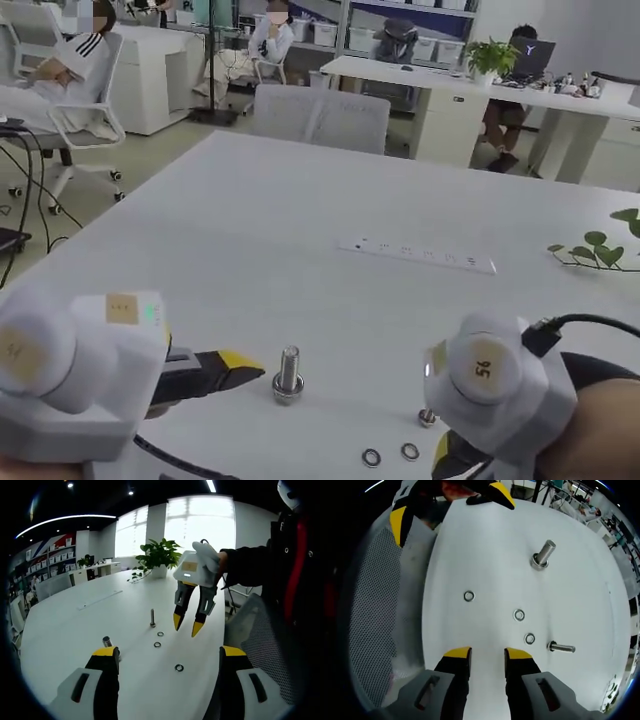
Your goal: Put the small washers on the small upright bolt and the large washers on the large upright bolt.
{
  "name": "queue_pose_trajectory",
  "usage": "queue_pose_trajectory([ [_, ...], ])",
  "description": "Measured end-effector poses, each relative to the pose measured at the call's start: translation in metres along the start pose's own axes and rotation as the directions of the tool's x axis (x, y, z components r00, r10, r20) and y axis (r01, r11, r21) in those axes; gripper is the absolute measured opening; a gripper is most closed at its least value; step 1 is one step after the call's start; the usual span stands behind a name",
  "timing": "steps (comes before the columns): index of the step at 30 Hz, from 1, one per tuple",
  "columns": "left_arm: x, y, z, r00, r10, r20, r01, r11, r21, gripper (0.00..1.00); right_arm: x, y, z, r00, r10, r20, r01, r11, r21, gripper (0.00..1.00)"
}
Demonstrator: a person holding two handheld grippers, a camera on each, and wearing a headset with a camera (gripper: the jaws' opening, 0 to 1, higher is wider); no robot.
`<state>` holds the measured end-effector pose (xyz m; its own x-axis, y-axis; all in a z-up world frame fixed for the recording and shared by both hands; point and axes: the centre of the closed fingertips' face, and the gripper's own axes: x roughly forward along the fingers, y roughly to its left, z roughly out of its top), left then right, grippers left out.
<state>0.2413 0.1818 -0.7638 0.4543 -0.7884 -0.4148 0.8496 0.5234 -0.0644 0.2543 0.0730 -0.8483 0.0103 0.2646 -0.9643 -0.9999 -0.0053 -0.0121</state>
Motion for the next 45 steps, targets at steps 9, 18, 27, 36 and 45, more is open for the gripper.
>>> queue_pose_trajectory([
  [9,-0.006,-0.005,-0.002,1.0000,0.004,0.001,-0.004,1.000,0.001,0.81,0.011,0.015,0.030,0.9994,0.035,0.001,-0.035,0.995,-0.089,0.27],
  [18,-0.010,-0.009,-0.007,0.9999,0.012,0.007,-0.012,1.000,-0.013,0.81,0.029,0.023,0.052,0.9967,0.081,0.004,-0.080,0.988,-0.136,0.26],
  [27,-0.012,-0.009,-0.008,0.9997,0.022,0.014,-0.021,1.000,-0.020,0.81,0.042,0.028,0.062,0.9949,0.100,-0.012,-0.101,0.981,-0.168,0.26],
  [36,-0.013,-0.010,-0.009,0.9996,0.026,0.015,-0.025,0.999,-0.025,0.81,0.049,0.029,0.065,0.9945,0.101,-0.025,-0.104,0.976,-0.192,0.24],
  [45,-0.013,-0.011,-0.009,0.9995,0.027,0.017,-0.026,0.999,-0.027,0.81,0.050,0.028,0.064,0.9963,0.080,-0.030,-0.085,0.972,-0.218,0.21],
])
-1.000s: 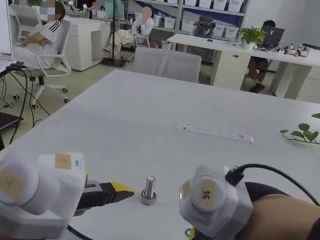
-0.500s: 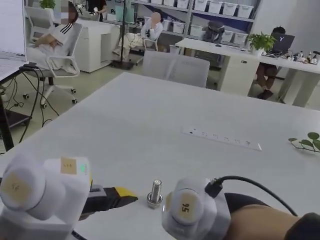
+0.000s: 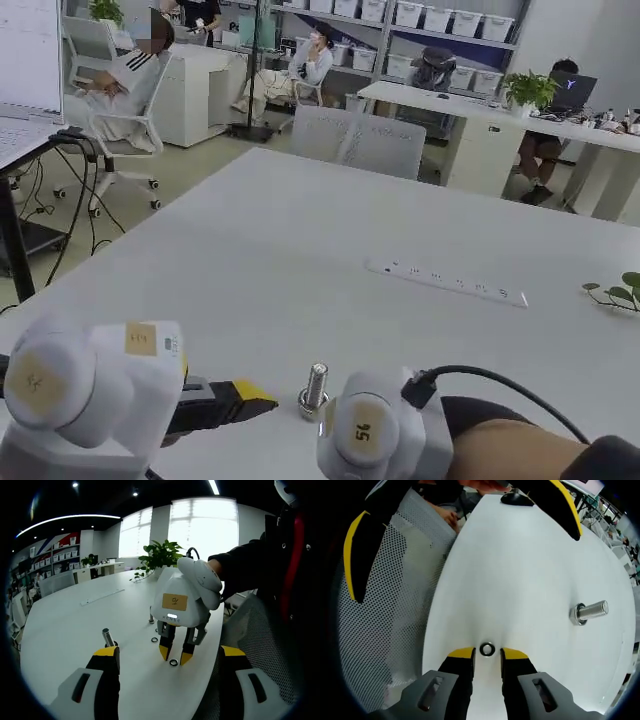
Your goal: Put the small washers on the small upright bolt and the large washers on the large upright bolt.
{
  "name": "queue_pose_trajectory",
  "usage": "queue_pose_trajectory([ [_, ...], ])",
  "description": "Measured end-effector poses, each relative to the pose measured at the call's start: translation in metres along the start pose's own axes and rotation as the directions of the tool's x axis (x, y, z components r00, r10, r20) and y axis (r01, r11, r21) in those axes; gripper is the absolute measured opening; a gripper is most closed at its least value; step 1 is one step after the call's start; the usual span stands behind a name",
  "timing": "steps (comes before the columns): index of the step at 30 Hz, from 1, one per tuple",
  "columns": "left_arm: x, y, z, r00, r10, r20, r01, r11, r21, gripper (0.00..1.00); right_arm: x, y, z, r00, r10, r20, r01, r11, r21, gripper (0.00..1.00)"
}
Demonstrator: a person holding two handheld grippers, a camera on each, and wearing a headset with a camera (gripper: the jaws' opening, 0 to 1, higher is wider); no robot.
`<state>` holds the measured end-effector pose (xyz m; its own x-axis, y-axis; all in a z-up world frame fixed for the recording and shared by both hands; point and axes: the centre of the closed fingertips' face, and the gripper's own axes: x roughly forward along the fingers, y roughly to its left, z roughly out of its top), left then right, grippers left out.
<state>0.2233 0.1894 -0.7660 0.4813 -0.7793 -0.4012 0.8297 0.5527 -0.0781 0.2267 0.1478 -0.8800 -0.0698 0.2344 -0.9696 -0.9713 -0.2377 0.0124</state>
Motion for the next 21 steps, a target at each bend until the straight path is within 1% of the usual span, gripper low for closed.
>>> queue_pose_trajectory([
  [2,-0.0002,-0.0001,0.0001,1.0000,0.002,0.001,-0.002,1.000,0.000,0.81,0.0005,-0.0014,-0.0006,0.9998,-0.019,-0.009,0.019,0.999,-0.027,0.20],
  [6,-0.0003,-0.0005,-0.0003,1.0000,0.002,0.001,-0.002,1.000,-0.001,0.81,0.0003,-0.0010,-0.0005,0.9997,-0.021,-0.011,0.020,0.999,-0.034,0.19],
  [11,-0.0008,0.0006,0.0000,1.0000,0.007,0.007,-0.007,1.000,-0.004,0.80,0.0010,0.0044,0.0008,0.9993,-0.029,-0.025,0.027,0.997,-0.075,0.15],
  [13,-0.0010,0.0008,-0.0001,0.9999,0.008,0.007,-0.008,1.000,-0.005,0.80,0.0003,0.0027,0.0008,0.9994,-0.026,-0.021,0.025,0.998,-0.064,0.15],
  [15,-0.0012,0.0007,-0.0003,0.9999,0.008,0.007,-0.008,1.000,-0.004,0.80,-0.0002,0.0013,0.0005,0.9999,-0.014,-0.007,0.014,0.999,-0.044,0.15],
  [17,-0.0016,0.0005,-0.0002,0.9999,0.009,0.007,-0.009,1.000,-0.003,0.80,0.0004,0.0018,0.0005,1.0000,-0.010,0.000,0.010,0.999,-0.045,0.15],
  [21,-0.0018,0.0007,-0.0003,0.9999,0.010,0.006,-0.010,1.000,-0.003,0.80,0.0005,0.0020,0.0007,1.0000,-0.006,-0.001,0.006,0.999,-0.053,0.14],
])
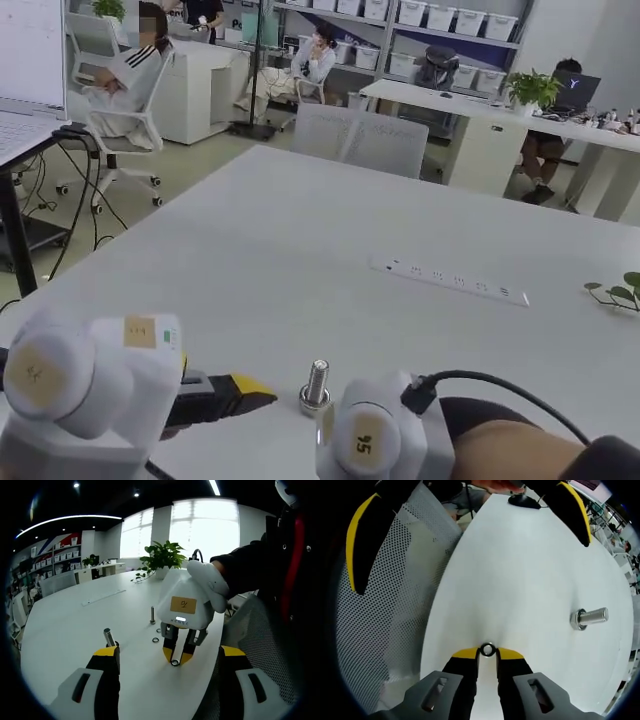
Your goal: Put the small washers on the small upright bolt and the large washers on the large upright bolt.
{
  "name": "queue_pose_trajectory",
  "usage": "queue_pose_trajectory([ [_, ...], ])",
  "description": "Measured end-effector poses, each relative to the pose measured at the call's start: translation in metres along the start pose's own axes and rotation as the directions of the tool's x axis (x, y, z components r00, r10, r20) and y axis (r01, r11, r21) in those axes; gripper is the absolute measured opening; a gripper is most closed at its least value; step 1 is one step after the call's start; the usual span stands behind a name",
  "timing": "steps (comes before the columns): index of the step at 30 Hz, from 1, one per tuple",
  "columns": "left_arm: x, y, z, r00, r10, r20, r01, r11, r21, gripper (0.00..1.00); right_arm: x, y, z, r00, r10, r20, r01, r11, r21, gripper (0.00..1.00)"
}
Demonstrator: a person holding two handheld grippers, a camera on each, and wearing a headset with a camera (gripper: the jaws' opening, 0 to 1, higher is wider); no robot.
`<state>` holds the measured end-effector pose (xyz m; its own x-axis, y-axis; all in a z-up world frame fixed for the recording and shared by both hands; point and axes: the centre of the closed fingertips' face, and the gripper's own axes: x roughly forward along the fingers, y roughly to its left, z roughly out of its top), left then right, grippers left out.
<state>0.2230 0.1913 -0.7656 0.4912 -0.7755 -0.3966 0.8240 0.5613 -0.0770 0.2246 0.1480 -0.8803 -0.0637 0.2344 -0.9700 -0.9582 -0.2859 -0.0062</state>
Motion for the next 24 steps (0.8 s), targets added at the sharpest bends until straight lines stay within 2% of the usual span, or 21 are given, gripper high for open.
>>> queue_pose_trajectory([
  [24,0.0040,0.0007,0.0029,0.9999,-0.013,-0.005,0.013,1.000,0.009,0.80,-0.0004,-0.0059,-0.0047,1.0000,-0.001,0.001,0.001,1.000,0.027,0.13],
])
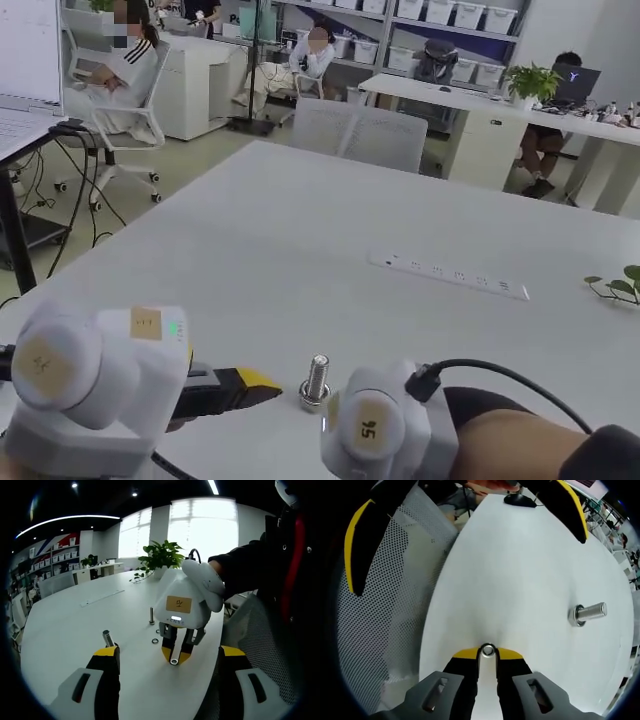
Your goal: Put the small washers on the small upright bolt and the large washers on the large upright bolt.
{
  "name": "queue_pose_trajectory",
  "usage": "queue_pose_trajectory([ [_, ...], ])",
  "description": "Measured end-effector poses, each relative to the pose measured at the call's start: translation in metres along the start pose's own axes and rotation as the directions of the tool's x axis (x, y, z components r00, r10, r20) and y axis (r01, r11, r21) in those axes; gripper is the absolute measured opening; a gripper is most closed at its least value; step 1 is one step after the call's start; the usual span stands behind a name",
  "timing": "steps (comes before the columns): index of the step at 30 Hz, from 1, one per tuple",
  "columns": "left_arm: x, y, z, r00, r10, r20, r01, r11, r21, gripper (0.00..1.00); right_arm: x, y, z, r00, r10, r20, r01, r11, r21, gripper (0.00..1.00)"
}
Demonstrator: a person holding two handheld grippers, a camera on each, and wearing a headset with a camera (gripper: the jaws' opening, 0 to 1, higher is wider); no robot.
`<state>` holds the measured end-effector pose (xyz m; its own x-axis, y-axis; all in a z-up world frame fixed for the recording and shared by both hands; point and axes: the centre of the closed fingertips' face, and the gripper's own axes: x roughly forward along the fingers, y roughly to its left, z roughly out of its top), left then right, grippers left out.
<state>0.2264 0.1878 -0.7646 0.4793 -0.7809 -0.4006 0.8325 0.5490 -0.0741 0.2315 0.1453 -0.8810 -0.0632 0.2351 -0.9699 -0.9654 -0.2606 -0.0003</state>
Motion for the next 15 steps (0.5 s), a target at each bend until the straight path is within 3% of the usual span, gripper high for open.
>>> queue_pose_trajectory([
  [15,0.003,0.001,0.002,0.9999,-0.014,-0.005,0.014,1.000,0.012,0.80,-0.003,0.001,-0.013,0.9995,0.008,-0.031,-0.008,1.000,0.025,0.13],
])
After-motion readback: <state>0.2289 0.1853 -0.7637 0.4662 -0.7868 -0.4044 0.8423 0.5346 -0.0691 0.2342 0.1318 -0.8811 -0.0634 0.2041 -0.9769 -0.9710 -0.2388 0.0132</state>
